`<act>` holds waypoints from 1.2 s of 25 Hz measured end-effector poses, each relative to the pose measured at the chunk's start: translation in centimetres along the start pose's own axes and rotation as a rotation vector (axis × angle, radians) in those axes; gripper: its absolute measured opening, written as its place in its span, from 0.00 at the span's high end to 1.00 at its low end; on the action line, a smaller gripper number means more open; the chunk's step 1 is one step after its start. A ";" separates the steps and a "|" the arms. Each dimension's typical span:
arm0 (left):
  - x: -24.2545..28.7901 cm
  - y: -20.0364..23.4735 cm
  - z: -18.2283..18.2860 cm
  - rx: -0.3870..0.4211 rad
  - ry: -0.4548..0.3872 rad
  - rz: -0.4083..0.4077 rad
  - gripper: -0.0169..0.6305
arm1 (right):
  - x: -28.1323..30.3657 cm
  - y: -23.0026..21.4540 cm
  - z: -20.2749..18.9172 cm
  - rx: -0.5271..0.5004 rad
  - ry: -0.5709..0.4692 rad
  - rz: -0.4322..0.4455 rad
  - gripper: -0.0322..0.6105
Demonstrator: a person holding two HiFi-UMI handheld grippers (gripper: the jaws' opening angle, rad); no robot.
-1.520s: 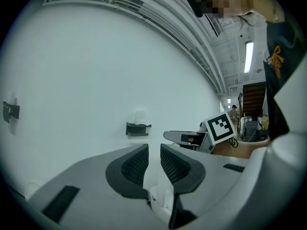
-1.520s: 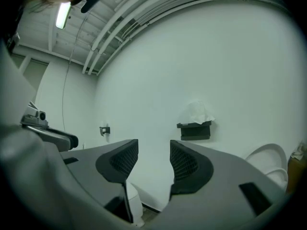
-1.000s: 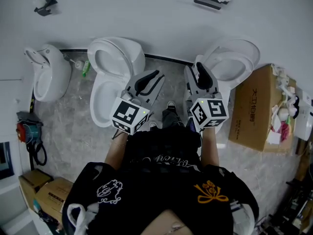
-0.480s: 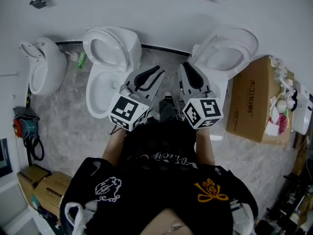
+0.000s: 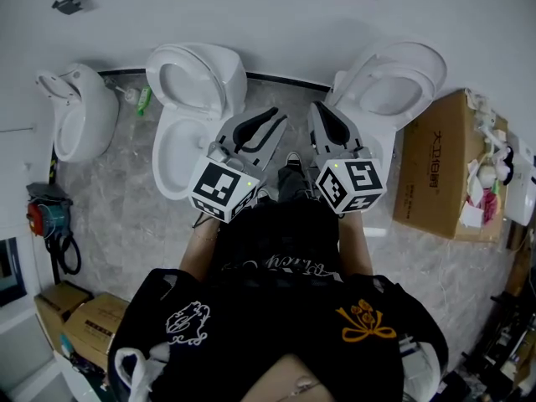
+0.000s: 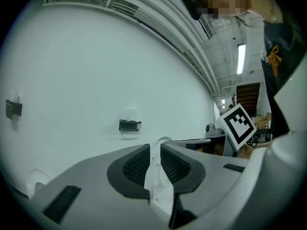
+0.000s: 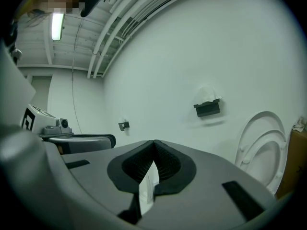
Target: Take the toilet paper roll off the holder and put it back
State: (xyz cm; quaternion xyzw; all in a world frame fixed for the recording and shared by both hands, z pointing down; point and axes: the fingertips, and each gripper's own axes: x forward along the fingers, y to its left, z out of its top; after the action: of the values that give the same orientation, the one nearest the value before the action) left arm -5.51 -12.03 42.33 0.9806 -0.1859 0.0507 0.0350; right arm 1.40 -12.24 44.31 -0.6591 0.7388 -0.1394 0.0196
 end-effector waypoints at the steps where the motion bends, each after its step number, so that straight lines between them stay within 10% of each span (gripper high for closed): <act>1: -0.1 0.0 0.1 0.000 -0.002 0.001 0.86 | 0.1 0.1 0.1 -0.012 0.004 0.002 0.93; 30: -1.6 -1.6 0.6 0.005 -0.032 -0.025 0.86 | -0.9 2.6 -0.6 -0.091 0.060 0.046 0.93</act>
State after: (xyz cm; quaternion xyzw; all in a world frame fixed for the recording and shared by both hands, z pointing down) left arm -6.36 -10.02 41.44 0.9837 -0.1739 0.0350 0.0300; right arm -1.15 -10.96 44.16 -0.6376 0.7596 -0.1250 -0.0295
